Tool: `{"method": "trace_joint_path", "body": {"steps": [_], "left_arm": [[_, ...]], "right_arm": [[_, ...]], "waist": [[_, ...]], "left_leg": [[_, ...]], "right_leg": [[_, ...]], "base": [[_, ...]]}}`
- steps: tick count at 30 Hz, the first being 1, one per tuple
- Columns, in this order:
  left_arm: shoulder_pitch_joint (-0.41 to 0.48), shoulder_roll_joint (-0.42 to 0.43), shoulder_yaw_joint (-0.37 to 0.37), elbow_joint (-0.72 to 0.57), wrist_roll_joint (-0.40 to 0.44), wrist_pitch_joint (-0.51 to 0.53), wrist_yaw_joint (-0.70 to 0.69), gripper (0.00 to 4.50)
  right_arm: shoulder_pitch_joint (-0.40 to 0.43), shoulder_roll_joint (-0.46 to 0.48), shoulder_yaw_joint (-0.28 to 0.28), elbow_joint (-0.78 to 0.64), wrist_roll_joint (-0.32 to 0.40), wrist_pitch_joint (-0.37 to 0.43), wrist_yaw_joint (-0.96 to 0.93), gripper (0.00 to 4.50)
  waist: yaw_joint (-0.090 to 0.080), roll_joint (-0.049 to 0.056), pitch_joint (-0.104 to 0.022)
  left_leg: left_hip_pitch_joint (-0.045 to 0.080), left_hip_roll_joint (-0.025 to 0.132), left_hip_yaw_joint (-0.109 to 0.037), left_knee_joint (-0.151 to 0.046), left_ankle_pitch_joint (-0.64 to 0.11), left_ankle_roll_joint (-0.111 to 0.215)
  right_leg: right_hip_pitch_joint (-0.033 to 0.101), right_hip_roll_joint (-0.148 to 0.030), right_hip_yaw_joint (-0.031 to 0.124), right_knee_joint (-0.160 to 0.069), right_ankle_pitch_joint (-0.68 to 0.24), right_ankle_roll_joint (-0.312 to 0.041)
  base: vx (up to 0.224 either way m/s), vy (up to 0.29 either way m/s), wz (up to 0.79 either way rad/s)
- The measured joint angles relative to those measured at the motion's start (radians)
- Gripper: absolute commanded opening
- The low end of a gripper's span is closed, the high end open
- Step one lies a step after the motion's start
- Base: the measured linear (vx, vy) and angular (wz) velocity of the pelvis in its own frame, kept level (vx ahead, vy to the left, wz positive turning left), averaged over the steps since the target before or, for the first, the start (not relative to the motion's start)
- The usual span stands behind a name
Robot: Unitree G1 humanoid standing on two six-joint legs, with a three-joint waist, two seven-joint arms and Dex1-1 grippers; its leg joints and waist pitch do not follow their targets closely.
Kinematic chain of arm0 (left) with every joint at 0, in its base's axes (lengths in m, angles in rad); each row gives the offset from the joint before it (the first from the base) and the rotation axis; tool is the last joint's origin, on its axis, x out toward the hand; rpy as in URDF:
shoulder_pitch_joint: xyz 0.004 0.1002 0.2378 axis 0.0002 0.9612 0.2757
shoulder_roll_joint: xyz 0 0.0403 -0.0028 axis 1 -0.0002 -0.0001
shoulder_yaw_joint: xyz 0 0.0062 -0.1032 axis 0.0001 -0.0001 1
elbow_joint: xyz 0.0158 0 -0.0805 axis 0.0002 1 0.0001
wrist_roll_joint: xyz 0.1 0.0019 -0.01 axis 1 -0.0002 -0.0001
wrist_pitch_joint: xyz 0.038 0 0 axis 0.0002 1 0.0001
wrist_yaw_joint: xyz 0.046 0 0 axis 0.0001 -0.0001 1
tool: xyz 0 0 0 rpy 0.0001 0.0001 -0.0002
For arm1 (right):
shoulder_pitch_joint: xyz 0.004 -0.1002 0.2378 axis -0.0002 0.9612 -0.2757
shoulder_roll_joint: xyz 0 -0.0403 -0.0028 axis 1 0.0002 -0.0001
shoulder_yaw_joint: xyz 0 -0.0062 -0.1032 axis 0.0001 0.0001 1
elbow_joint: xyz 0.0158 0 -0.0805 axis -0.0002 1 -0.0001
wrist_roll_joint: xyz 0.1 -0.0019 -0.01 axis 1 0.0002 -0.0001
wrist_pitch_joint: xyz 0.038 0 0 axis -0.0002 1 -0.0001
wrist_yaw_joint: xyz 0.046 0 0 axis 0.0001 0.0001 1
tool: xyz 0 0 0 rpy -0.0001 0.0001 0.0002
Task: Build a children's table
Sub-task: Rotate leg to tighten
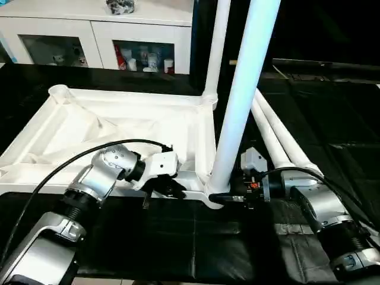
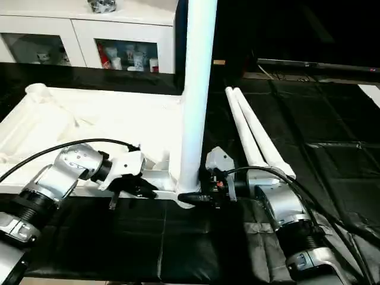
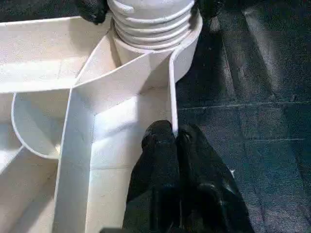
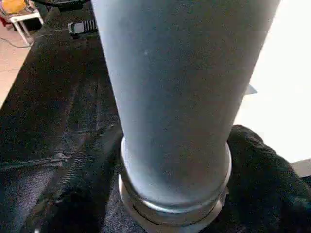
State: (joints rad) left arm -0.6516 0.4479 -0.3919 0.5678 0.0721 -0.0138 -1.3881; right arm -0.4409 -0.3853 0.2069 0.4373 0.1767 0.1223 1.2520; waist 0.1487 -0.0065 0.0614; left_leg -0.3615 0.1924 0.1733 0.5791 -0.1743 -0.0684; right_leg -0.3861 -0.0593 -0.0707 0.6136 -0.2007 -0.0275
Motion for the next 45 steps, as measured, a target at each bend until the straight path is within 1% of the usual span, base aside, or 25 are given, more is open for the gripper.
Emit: {"method": "trace_joint_path", "body": {"steps": [3,11,13,15,17,20,22,24,27,30,33,34,36,38,39,40,41,43,45], "left_arm": [[0.0,0.001,0.0,0.0,-0.001,-0.002,-0.003,0.0],[0.0,0.003,0.0,0.0,-0.002,0.0,-0.004,0.0],[0.0,0.003,0.003,-0.001,-0.002,0.018,-0.001,0.0],[0.0,-0.009,0.007,-0.005,-0.003,0.059,0.012,0.0],[0.0,-0.025,0.029,-0.007,0.001,0.115,0.059,0.0],[0.0,-0.061,0.059,-0.006,0.011,0.206,0.157,0.0],[0.0,-0.1,0.08,-0.007,0.023,0.268,0.236,0.0],[0.0,-0.138,0.102,-0.014,0.023,0.334,0.308,0.0],[-0.004,-0.211,0.138,-0.025,0.042,0.427,0.445,0.0],[-0.011,-0.26,0.142,-0.036,0.05,0.478,0.525,0.0],[-0.011,-0.268,0.142,-0.053,0.051,0.498,0.543,0.0],[-0.011,-0.268,0.141,-0.055,0.051,0.499,0.544,0.0],[-0.011,-0.267,0.14,-0.065,0.054,0.502,0.543,0.0],[-0.011,-0.265,0.138,-0.068,0.054,0.502,0.542,0.0],[-0.011,-0.263,0.138,-0.07,0.054,0.502,0.541,0.0],[-0.011,-0.261,0.136,-0.07,0.054,0.5,0.54,0.0],[-0.011,-0.259,0.134,-0.07,0.054,0.498,0.538,0.0],[-0.01,-0.234,0.119,-0.071,0.047,0.468,0.507,0.0],[-0.008,-0.208,0.116,-0.069,0.042,0.441,0.477,0.0]], "right_arm": [[0.0,0.0,0.0,0.0,0.002,0.0,0.002,2.86],[0.0,0.002,-0.001,0.0,0.008,0.008,0.003,2.71],[0.003,0.01,-0.004,-0.006,0.014,0.027,-0.002,2.7],[0.018,0.023,-0.013,-0.024,0.017,0.046,-0.031,2.7],[0.028,0.06,-0.033,-0.023,0.009,0.057,-0.111,2.7],[0.037,0.125,-0.077,-0.022,-0.008,0.091,-0.27,2.7],[0.03,0.179,-0.113,-0.008,-0.025,0.117,-0.399,2.7],[0.005,0.227,-0.139,0.015,-0.038,0.14,-0.51,2.7],[-0.046,0.302,-0.175,0.069,-0.078,0.151,-0.701,2.7],[-0.078,0.32,-0.181,0.103,-0.105,0.14,-0.794,2.7],[-0.084,0.336,-0.201,0.115,-0.105,0.126,-0.814,2.7],[-0.084,0.337,-0.203,0.115,-0.105,0.125,-0.814,3.04],[-0.084,0.337,-0.205,0.111,-0.105,0.124,-0.814,3.39],[-0.082,0.337,-0.205,0.104,-0.105,0.124,-0.809,3.49],[-0.079,0.338,-0.204,0.1,-0.105,0.122,-0.804,3.61],[-0.077,0.338,-0.204,0.097,-0.105,0.121,-0.802,3.61],[-0.073,0.337,-0.204,0.095,-0.105,0.116,-0.796,3.84],[-0.048,0.31,-0.196,0.072,-0.092,0.104,-0.729,3.94],[-0.024,0.281,-0.188,0.047,-0.076,0.092,-0.651,4.15]], "waist": [[0.0,0.0,0.0],[0.0,0.0,0.0],[0.0,0.0,0.0],[0.001,0.0,0.0],[-0.004,0.0,-0.001],[-0.013,0.0,-0.001],[-0.027,0.0,-0.001],[-0.041,0.0,-0.001],[-0.053,0.0,-0.001],[-0.057,0.0,-0.001],[-0.057,0.0,-0.001],[-0.057,0.0,-0.001],[-0.057,0.0,-0.001],[-0.058,0.0,-0.001],[-0.058,0.0,-0.001],[-0.058,0.0,-0.001],[-0.057,0.0,-0.001],[-0.056,0.0,-0.001],[-0.055,0.0,-0.001]], "left_leg": [[-0.001,0.0,0.0,0.0,0.0,0.0],[-0.003,0.0,0.0,0.0,0.0,0.0],[-0.003,0.0,0.0,0.0,0.0,0.0],[-0.003,0.0,0.0,0.001,0.001,0.001],[-0.001,0.0,0.0,0.002,0.001,0.001],[0.004,0.0,0.0,0.002,0.001,0.0],[0.009,0.0,0.001,0.002,0.001,0.0],[0.01,0.0,0.001,0.001,0.001,0.0],[0.01,-0.001,0.001,0.001,0.001,0.0],[0.009,-0.001,0.001,0.0,0.001,0.0],[0.009,-0.001,0.001,-0.001,0.001,0.0],[0.008,-0.001,0.001,-0.002,0.001,0.0],[0.005,-0.001,0.001,-0.003,0.001,0.0],[0.004,-0.001,0.001,-0.003,0.001,0.0],[0.003,-0.001,0.001,-0.003,0.001,0.0],[0.003,-0.001,0.001,-0.003,0.001,0.0],[0.003,-0.001,0.001,-0.003,0.001,0.0],[0.002,-0.001,0.001,-0.003,0.001,0.0],[0.0,-0.001,0.001,-0.003,0.001,0.0]], "right_leg": [[-0.001,0.0,0.0,0.0,0.0,0.0],[-0.003,0.0,0.0,0.001,0.0,0.0],[-0.003,0.0,0.0,0.001,0.0,0.0],[-0.002,0.0,0.0,0.002,0.0,0.0],[-0.002,0.0,0.0,0.004,0.001,0.0],[0.0,0.0,0.001,0.004,0.001,0.001],[0.003,0.0,0.002,0.003,0.0,0.004],[0.004,0.0,0.002,0.002,0.0,0.004],[0.003,0.0,0.002,0.002,0.002,0.004],[0.003,0.0,0.002,0.001,0.003,0.004],[0.002,0.0,0.002,0.001,0.004,0.002],[0.002,0.0,0.001,0.0,0.004,0.002],[0.0,0.0,0.001,-0.002,0.004,0.002],[-0.001,0.0,0.001,-0.002,0.004,0.002],[-0.002,0.0,0.001,-0.002,0.004,0.002],[-0.002,0.0,0.001,-0.002,0.004,0.002],[-0.002,0.0,0.001,-0.002,0.004,0.002],[-0.003,0.0,0.001,-0.002,0.004,0.002],[-0.004,0.0,0.001,-0.002,0.004,0.002]], "base": [[0.0,0.0,0.0],[0.0,0.0,0.0],[0.0,0.0,0.0],[0.0,0.0,0.0],[0.0,0.0,0.0],[0.0,0.0,0.0],[0.0,0.0,0.0],[0.0,0.0,0.0],[0.0,0.0,0.0],[0.0,0.0,0.0],[0.0,0.0,0.0],[0.0,0.0,0.0],[0.0,0.0,0.0],[0.0,0.0,0.0],[0.0,0.0,0.0],[0.0,0.0,0.0],[0.0,0.0,0.0],[0.0,0.0,0.0],[0.0,0.0,0.0]]}}
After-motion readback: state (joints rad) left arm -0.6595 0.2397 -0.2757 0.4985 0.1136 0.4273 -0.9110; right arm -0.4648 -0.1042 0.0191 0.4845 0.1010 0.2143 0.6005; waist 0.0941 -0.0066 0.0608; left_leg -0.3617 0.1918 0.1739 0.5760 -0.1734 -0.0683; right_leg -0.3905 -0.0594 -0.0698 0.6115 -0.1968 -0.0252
